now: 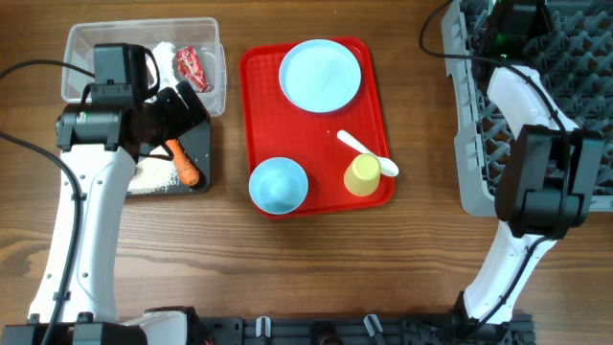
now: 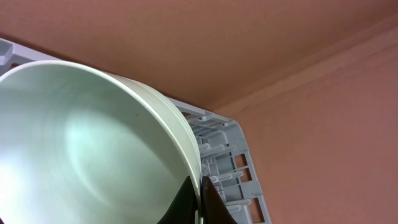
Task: Sort waste into correct bins and load items into the dishwasher rack
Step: 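Lift the mint bowl and carry it to the dish rack, then set the mint bowl upright in the rack and open the right gripper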
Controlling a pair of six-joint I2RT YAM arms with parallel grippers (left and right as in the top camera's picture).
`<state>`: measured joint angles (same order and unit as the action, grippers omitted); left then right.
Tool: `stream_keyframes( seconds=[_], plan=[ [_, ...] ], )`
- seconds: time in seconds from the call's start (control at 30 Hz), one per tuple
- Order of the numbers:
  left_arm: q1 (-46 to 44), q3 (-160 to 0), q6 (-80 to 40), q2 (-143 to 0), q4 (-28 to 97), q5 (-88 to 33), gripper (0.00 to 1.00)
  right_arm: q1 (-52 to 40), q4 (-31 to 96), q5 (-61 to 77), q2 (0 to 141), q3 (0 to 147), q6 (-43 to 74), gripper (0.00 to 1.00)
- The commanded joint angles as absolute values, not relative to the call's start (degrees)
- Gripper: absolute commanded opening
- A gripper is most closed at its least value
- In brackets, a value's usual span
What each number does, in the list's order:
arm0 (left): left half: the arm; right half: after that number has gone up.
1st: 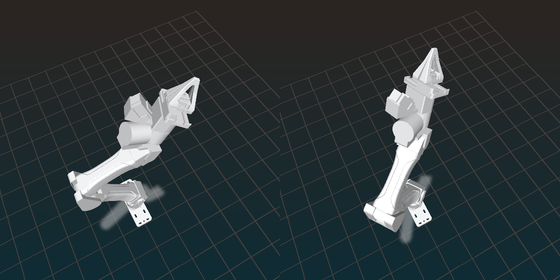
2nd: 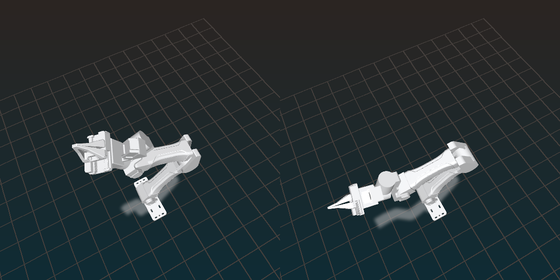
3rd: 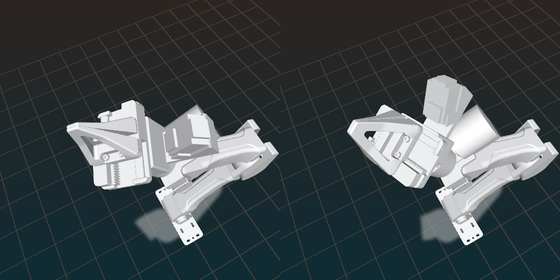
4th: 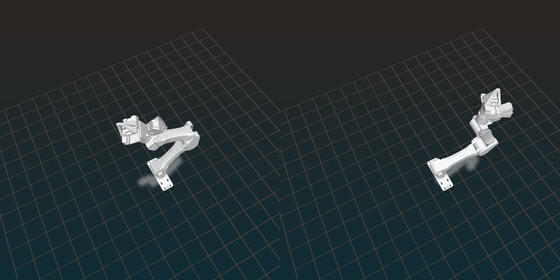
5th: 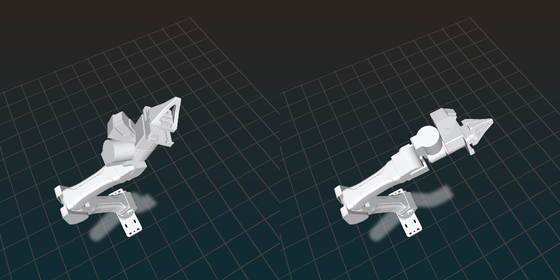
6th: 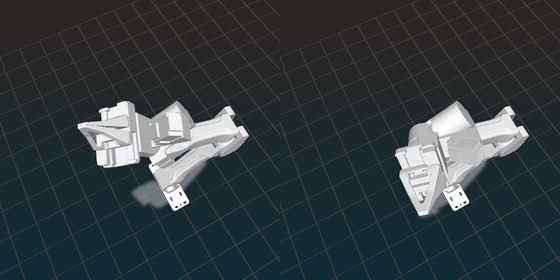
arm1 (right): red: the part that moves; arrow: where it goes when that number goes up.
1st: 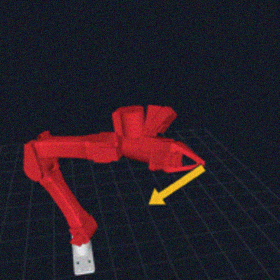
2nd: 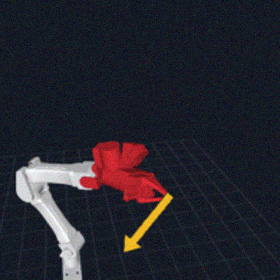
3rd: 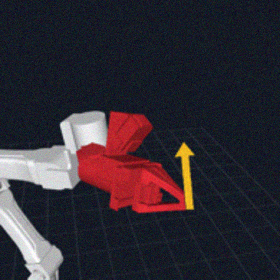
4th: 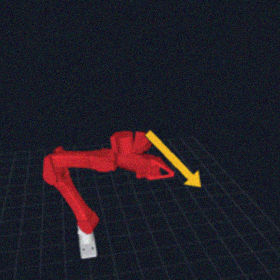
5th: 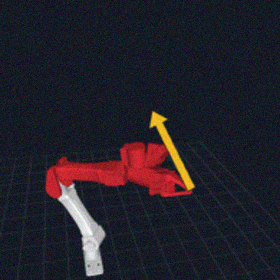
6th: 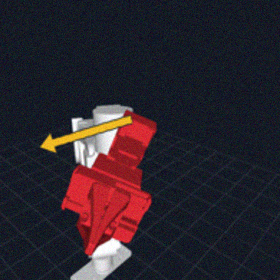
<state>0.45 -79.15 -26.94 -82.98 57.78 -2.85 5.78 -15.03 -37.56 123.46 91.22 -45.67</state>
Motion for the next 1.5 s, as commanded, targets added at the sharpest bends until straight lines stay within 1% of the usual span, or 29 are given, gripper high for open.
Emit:
stream_keyframes(
  seconds=[0.0, 0.2, 0.4, 0.63, 0.67, 0.7, 0.73, 0.77, 0.8, 0.97, 1.2, 1.47],
  plan=[
    [0.21, -79.83, -27.46, -83.26, 57.65, -1.87, 1.0, 5.56, -15.42, -39.16, 124.29, 91.24, -44.64, 0.04],
    [0.21, -79.83, -27.46, -83.26, 57.65, -1.85, 1.0, 5.02, -14.98, -40.27, 124.29, 91.24, -44.62, 0.05],
    [0.21, -79.83, -27.46, -83.26, 57.65, -1.87, 1.0, 3.33, -10.07, -40.25, 124.29, 91.24, -43.51, 0.04],
    [0.21, -79.83, -27.46, -83.26, 57.65, -1.85, 1.0, 2.24, -8.29, -40.27, 124.29, 91.24, -41.87, 0.06],
    [0.21, -79.83, -27.46, -83.26, 57.65, -1.85, 1.0, 2.2, -8.19, -40.29, 124.29, 91.24, -41.85, 0.1],
    [0.21, -79.83, -27.46, -83.26, 57.65, -1.87, 1.0, 2.2, -8.01, -40.29, 124.29, 91.24, -41.85, 0.25],
    [0.21, -79.83, -27.46, -83.26, 57.65, -1.87, 1.0, 2.2, -7.44, -40.32, 124.29, 91.24, -41.85, 0.49],
    [0.21, -79.83, -27.46, -83.26, 57.65, -1.87, 1.0, 2.2, -7.01, -40.29, 124.29, 91.24, -41.87, 0.95],
    [0.21, -79.83, -27.46, -83.26, 57.65, -1.85, 1.0, 2.2, -6.61, -40.29, 124.29, 91.24, -41.87, 1.0],
    [0.21, -79.83, -27.46, -83.26, 57.65, -1.87, 1.0, 1.26, -6.13, -42.22, 124.29, 91.24, -41.85, 1.0],
    [0.21, -79.83, -27.46, -83.26, 57.65, -1.85, 1.0, -2.31, -6.17, -42.37, 124.29, 91.24, -41.28, 1.0],
    [0.21, -79.83, -27.46, -83.26, 57.65, -1.85, 1.0, -4.56, -8.23, -40.23, 124.27, 91.29, -32.1, 1.0]
  ],
)
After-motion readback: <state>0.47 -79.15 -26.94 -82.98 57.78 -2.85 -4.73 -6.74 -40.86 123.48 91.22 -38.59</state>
